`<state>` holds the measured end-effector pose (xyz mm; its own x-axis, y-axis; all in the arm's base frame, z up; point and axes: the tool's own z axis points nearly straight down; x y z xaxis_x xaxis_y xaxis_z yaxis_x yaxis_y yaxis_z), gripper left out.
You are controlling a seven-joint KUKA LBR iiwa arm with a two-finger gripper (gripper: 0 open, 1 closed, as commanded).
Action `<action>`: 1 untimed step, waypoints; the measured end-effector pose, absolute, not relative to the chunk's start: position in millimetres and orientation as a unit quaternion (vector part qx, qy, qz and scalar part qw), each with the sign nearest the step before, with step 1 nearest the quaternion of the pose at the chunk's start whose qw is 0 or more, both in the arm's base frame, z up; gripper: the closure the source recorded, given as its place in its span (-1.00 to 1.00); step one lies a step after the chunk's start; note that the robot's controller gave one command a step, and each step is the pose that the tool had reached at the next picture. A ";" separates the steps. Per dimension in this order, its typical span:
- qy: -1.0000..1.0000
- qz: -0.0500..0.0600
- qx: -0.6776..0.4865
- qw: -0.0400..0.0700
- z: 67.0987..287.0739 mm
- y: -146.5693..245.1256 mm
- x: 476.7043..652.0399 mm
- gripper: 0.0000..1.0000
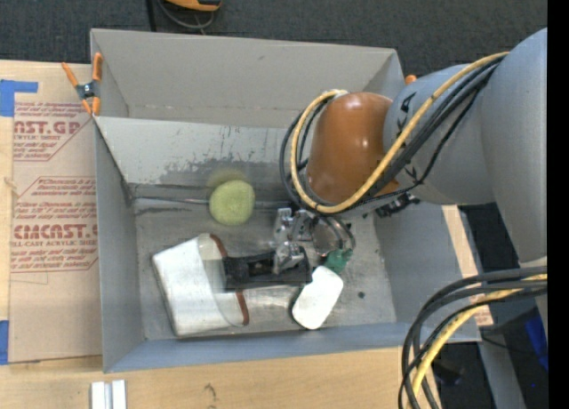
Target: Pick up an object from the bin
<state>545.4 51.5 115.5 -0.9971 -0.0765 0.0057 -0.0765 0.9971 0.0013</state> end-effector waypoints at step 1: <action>-0.998 0.000 0.056 0.001 133.5 57.2 559.5 1.00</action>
Offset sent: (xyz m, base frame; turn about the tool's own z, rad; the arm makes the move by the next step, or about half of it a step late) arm 0.0000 0.0000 0.0000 0.0000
